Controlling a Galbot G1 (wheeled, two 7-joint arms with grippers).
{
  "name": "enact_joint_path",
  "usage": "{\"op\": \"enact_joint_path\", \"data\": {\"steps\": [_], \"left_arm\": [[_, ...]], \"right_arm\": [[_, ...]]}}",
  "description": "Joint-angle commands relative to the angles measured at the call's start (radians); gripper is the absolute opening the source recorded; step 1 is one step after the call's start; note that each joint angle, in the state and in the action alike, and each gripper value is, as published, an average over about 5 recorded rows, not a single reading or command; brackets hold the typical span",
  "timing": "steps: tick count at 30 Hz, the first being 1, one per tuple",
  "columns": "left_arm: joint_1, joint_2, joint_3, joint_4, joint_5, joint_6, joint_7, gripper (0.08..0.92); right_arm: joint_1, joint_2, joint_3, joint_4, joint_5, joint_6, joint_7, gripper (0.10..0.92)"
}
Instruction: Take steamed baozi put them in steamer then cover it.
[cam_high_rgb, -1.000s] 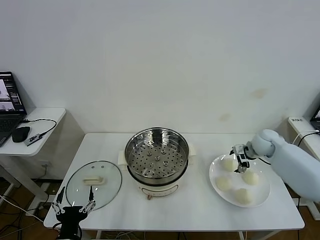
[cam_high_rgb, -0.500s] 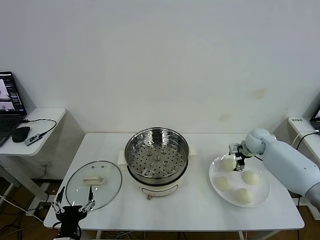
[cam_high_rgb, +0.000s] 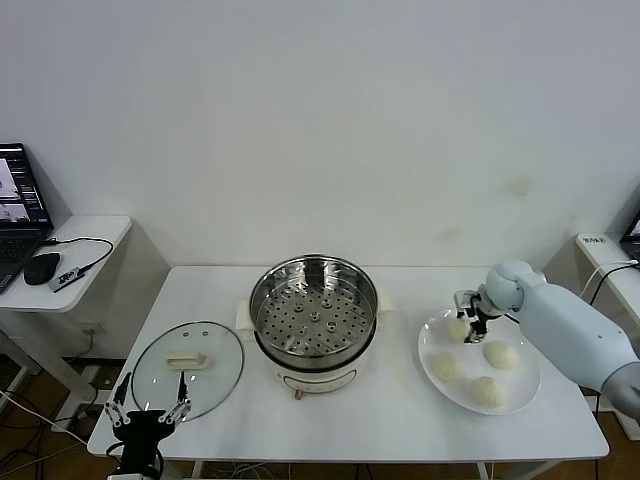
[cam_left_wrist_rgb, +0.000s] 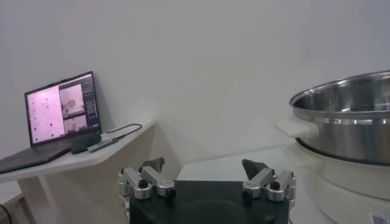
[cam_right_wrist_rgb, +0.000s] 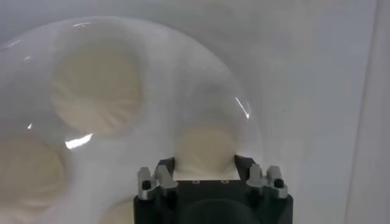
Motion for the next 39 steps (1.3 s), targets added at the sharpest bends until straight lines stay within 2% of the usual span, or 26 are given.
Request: {"op": "enact_joint_path", "data": {"steps": [1,10,20,25,32,39], "left_arm": [[0.000,-0.001,0.003,-0.001,0.000,0.000,-0.001,0.823],[0.001,0.000,0.007,-0.005,0.001,0.000,-0.001,0.823],[-0.001,0.006,0.021,-0.015,0.000,0.000,-0.001,0.823],[-0.004,0.014,0.030,-0.019,-0.001,0.000,-0.001,0.823],[0.000,0.023,0.030,-0.032,-0.004,-0.001,0.000,0.823],[0.004,0.022,0.020,-0.047,-0.003,0.001,0.001,0.823]], "right_arm": [[-0.002,-0.013,-0.003,0.014,0.000,0.002,-0.010,0.584],[0.001,-0.083,0.011,0.114,0.060,-0.012,-0.017,0.552],[0.087,-0.276,-0.023,0.357,0.234,-0.070,-0.020,0.551],[0.259,-0.323,-0.132,0.446,0.334,-0.100,-0.010,0.552],[0.456,-0.264,-0.274,0.488,0.459,-0.122,0.027,0.560],[0.568,-0.092,-0.368,0.476,0.531,-0.112,0.061,0.560]]}}
